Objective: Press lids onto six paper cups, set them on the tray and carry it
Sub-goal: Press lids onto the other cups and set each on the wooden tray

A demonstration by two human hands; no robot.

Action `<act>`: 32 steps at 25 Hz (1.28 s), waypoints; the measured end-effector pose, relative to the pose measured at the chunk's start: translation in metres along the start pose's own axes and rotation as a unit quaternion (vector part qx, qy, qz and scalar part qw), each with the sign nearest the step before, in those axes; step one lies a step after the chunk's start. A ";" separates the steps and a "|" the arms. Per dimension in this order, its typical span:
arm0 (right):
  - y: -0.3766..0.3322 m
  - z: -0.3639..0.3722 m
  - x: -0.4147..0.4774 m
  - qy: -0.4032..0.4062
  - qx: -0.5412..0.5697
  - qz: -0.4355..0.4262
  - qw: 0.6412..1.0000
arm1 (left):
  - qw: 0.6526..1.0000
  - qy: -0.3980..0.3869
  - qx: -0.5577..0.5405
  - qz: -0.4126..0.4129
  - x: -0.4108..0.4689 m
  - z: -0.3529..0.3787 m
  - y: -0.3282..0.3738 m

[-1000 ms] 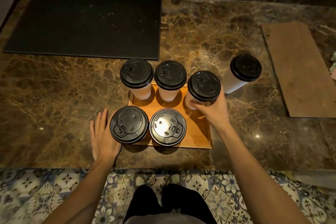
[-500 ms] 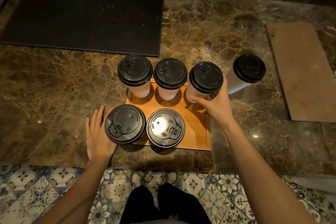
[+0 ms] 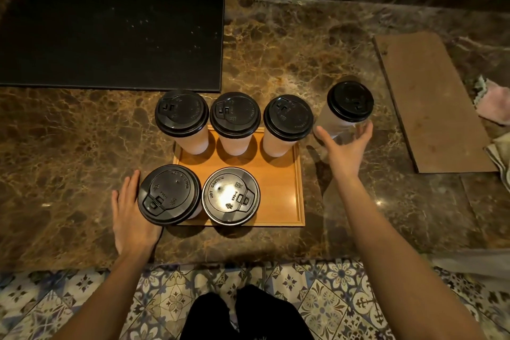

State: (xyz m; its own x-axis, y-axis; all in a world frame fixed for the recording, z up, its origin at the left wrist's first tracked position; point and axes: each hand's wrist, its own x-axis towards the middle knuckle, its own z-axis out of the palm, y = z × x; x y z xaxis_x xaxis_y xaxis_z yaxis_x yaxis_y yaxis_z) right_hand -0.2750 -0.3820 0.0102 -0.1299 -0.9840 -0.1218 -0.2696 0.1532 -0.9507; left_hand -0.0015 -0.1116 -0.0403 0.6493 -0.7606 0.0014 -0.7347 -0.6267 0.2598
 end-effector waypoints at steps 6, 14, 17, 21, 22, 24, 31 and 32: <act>-0.011 0.020 0.016 0.037 0.006 -0.045 0.998 | 1.000 -0.016 0.009 0.002 -0.001 0.000 -0.003; -0.014 0.016 0.016 0.069 0.001 -0.029 0.997 | 1.000 -0.004 -0.003 0.006 -0.003 -0.005 0.003; -0.034 0.004 0.010 0.079 0.000 -0.067 0.995 | 1.000 0.003 -0.028 0.008 -0.003 -0.006 0.005; -0.081 -0.016 -0.005 0.099 0.010 -0.141 0.985 | 0.999 0.001 -0.042 0.003 -0.001 -0.005 0.004; -0.094 -0.021 -0.011 0.095 0.015 -0.156 0.983 | 0.999 0.001 -0.040 0.002 0.000 -0.004 0.004; -0.120 -0.029 -0.027 0.073 0.029 -0.184 0.980 | 0.999 -0.002 -0.035 -0.007 0.001 -0.003 0.004; -0.199 -0.039 -0.124 -0.046 0.040 -0.249 0.966 | 0.996 -0.033 -0.088 0.000 -0.001 -0.013 -0.008; -0.208 -0.038 -0.140 -0.069 0.034 -0.255 0.964 | 0.992 -0.047 -0.119 -0.002 0.000 -0.017 -0.011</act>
State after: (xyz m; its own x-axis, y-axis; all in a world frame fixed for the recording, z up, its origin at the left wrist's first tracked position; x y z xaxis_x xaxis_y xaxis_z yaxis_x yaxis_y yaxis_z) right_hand -0.2375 -0.2730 0.2361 0.1314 -0.9334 0.3338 -0.2009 -0.3548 -0.9131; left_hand 0.0100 -0.1022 -0.0271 0.6232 -0.7772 -0.0874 -0.6575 -0.5812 0.4794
